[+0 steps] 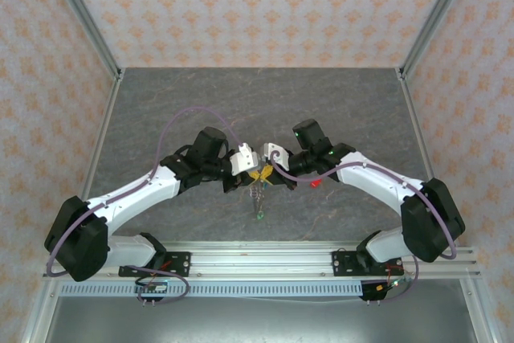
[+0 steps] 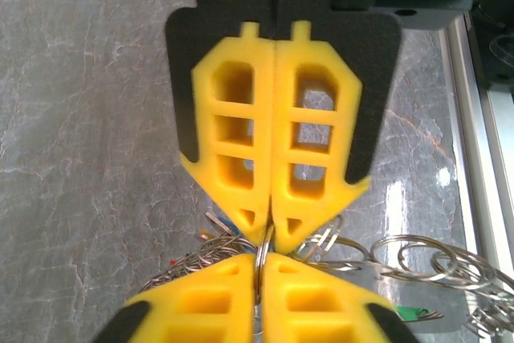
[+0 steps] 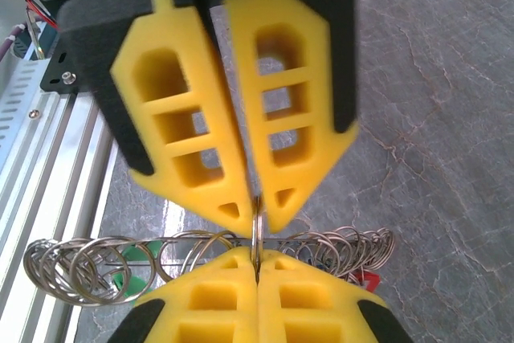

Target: Put the keys on the keyring

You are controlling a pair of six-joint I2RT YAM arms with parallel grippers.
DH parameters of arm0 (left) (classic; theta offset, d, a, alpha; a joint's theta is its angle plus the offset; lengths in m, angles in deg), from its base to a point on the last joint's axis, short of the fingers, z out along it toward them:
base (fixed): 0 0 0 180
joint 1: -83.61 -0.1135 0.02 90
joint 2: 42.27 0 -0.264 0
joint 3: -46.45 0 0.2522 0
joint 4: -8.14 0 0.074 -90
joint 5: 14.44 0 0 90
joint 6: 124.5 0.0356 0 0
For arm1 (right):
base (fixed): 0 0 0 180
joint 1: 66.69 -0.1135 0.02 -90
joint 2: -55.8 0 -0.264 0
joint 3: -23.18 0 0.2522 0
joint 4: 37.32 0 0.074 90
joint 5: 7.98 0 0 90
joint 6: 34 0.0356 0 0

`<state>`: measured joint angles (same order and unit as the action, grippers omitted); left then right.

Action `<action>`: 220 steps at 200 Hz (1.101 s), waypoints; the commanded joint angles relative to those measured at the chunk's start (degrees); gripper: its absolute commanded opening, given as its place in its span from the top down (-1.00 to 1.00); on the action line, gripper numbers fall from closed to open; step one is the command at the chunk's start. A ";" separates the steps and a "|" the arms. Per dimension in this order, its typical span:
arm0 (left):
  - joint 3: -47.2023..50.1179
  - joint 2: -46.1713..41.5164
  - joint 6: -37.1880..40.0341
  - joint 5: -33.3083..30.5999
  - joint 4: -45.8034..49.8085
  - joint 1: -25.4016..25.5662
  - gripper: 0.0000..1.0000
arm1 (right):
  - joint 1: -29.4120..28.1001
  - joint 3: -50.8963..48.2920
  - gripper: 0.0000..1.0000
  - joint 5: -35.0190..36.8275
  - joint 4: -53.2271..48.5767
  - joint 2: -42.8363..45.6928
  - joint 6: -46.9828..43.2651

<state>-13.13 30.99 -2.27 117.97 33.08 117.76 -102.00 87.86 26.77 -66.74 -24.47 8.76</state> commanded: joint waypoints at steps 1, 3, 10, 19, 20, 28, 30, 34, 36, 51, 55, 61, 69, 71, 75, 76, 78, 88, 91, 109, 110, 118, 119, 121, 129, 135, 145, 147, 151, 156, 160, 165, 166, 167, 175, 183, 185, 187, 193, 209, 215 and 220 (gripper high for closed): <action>-1.69 0.49 1.31 -2.35 1.35 0.39 0.94 | -0.37 2.25 1.00 -2.18 1.35 2.20 -0.91; -1.72 0.51 1.34 -2.52 1.42 0.39 0.94 | -0.42 2.26 1.00 -2.22 1.34 2.22 -0.87; -1.87 0.65 1.48 -2.85 1.80 0.39 0.90 | -0.37 2.09 1.00 -2.56 1.84 2.50 -0.68; -1.98 0.98 1.52 -2.82 2.07 0.39 0.75 | -0.37 1.41 1.00 -2.89 3.00 2.93 -0.13; -1.94 0.95 1.52 -2.75 2.12 0.39 0.74 | -0.37 1.40 1.00 -2.92 3.22 3.01 -0.04; -1.99 1.16 1.61 -2.33 2.22 0.39 0.73 | -0.37 0.68 1.00 -3.02 4.75 3.49 0.89; -2.06 1.20 1.61 -2.25 2.28 0.35 0.73 | -0.37 0.55 1.00 -2.98 4.98 3.59 1.14; -2.08 1.32 1.65 -2.16 2.27 0.39 0.73 | -0.37 0.17 1.00 -3.04 5.82 3.80 1.58; -2.14 1.35 1.51 -2.09 2.29 0.39 0.73 | -0.40 -0.06 1.00 -3.12 6.13 3.91 1.79; -2.19 1.79 1.52 -1.71 2.32 0.39 0.69 | -0.37 -1.25 1.00 -3.27 8.34 4.38 3.38; -2.18 1.89 1.52 -1.65 2.38 0.39 0.68 | -0.37 -1.54 1.00 -3.31 8.77 4.52 3.65; -2.25 2.06 1.57 -1.50 2.36 0.40 0.67 | -0.37 -1.97 1.00 -3.29 9.38 4.61 4.16; -2.25 2.22 1.69 -1.21 2.47 0.39 0.68 | -0.37 -2.41 1.00 -3.19 9.94 4.81 4.53; -2.27 2.24 1.70 -1.11 2.47 0.39 0.68 | -0.37 -2.42 1.00 -3.20 9.97 4.78 4.59; -2.32 2.24 1.62 -0.98 2.47 0.39 0.72 | -0.37 -2.61 1.00 -3.09 10.16 4.78 4.66; -2.33 2.29 1.62 -0.91 2.46 0.39 0.74 | -0.37 -2.64 1.00 -3.06 10.19 4.82 4.68; -2.34 2.32 1.61 -0.81 2.45 0.41 0.78 | -0.37 -2.72 1.00 -2.99 10.18 4.78 4.74; -2.34 2.40 1.70 -0.56 2.41 0.39 1.00 | -0.37 -2.92 1.00 -2.94 10.30 4.93 4.79; -2.34 2.43 1.70 -0.58 2.37 0.39 1.00 | -0.37 -3.00 1.00 -3.00 10.32 4.93 4.79; -2.32 2.37 1.47 -1.23 1.96 0.39 1.00 | -0.29 -3.76 1.00 -2.44 11.20 5.23 5.14; -2.33 2.31 1.41 -1.26 1.85 0.39 1.00 | -0.29 -3.78 1.00 -2.38 11.32 5.27 5.23; -1.72 1.95 0.90 -1.23 0.44 0.39 1.00 | -0.29 -4.34 0.99 -1.74 11.98 5.35 5.64; -1.64 1.88 0.77 -1.21 0.21 0.39 1.00 | -0.29 -4.42 0.98 -1.68 12.11 5.37 5.70; -1.42 1.76 0.57 -1.26 -0.25 0.39 1.00 | -0.29 -4.60 0.97 -1.59 12.22 5.36 5.79; -0.61 1.25 -0.45 -0.90 -2.16 0.39 1.00 | -0.13 -5.24 0.95 -1.13 12.88 5.31 6.01; -0.14 0.96 -1.20 -0.40 -3.52 0.39 1.00 | -0.09 -5.91 0.93 -0.99 13.43 5.09 6.32; 0.65 0.41 -2.86 0.40 -6.04 0.40 1.00 | 0.14 -6.82 0.87 -1.09 14.63 4.70 7.05; 0.80 0.31 -3.20 0.61 -6.47 0.39 1.00 | 0.26 -7.11 0.86 -1.09 14.94 4.53 7.25; 1.17 0.12 -3.82 0.99 -7.52 0.39 1.00 | 0.37 -7.58 0.84 -1.24 15.63 4.37 7.69; 1.62 -0.29 -4.61 1.36 -9.16 0.39 1.00 | 0.54 -8.28 0.81 -1.62 16.62 4.16 8.38; 2.17 -0.52 -5.38 1.63 -10.48 0.39 1.00 | 0.67 -8.63 0.78 -1.97 17.54 3.93 9.10; 2.79 -0.91 -6.23 2.04 -12.15 0.39 1.00 | 0.78 -9.33 0.76 -2.51 18.65 3.67 9.70; 2.95 -0.96 -6.40 2.09 -12.41 0.39 1.00 | 0.78 -9.42 0.75 -2.64 18.91 3.65 9.79; 3.07 -0.98 -6.53 2.16 -12.72 0.39 1.00 | 0.86 -9.56 0.75 -2.74 19.05 3.55 9.84; 3.86 -1.36 -7.80 2.69 -15.07 0.39 1.00 | 1.16 -10.37 0.74 -3.40 21.16 3.20 11.30; 4.36 -1.54 -8.93 3.31 -16.90 0.39 1.00 | 1.42 -11.05 0.71 -3.94 23.02 2.75 12.29; 4.50 -1.54 -9.16 3.54 -17.31 0.39 1.00 | 1.46 -11.15 0.71 -4.03 23.39 2.58 12.47; 4.62 -1.56 -9.37 3.70 -17.59 0.39 1.00 | 1.49 -11.25 0.71 -4.13 23.70 2.51 12.69; 4.77 -1.47 -10.04 4.02 -18.49 0.40 1.00 | 1.68 -11.60 0.70 -4.42 24.60 2.24 13.12; 5.54 -1.38 -11.38 4.43 -20.77 0.39 1.00 | 2.19 -12.31 0.69 -4.84 27.07 1.54 14.23; 5.96 -1.45 -11.81 4.44 -21.60 0.40 1.00 | 2.53 -12.69 0.69 -5.00 27.91 1.30 14.75; 6.23 -1.55 -12.18 4.45 -22.36 0.38 1.00 | 2.75 -12.92 0.69 -4.95 28.63 1.13 15.09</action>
<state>-7.47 31.36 -10.62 119.04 21.39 118.00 -100.04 76.34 24.48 -45.35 -22.09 20.71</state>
